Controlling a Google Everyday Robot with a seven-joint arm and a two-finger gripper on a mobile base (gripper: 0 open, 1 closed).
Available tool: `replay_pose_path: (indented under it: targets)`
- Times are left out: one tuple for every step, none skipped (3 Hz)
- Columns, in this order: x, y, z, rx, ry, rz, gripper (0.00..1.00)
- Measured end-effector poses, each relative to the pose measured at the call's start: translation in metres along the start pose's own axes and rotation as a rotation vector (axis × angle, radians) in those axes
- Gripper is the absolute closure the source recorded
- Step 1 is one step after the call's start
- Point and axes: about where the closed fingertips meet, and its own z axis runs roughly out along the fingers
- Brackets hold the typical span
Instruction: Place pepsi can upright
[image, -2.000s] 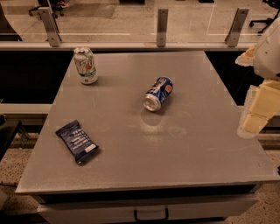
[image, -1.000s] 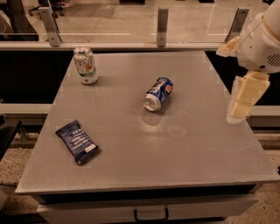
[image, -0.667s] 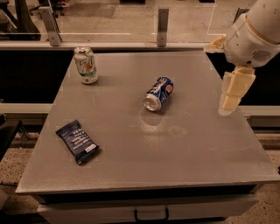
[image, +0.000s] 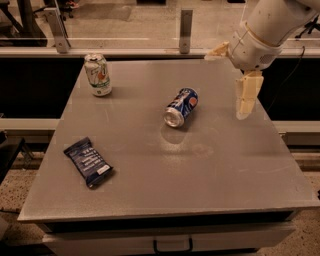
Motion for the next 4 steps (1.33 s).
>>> replay_pose_path:
  targets:
    - [-0.011,-0.015,0.020,-0.055,-0.017,-0.130,0.00]
    - [-0.023,-0.027,0.037,-0.099,-0.017,-0.241,0.00]
    - [-0.038,-0.034,0.058,-0.146,0.001,-0.366,0.00]
    - [-0.044,-0.031,0.070,-0.181,0.019,-0.437,0.00]
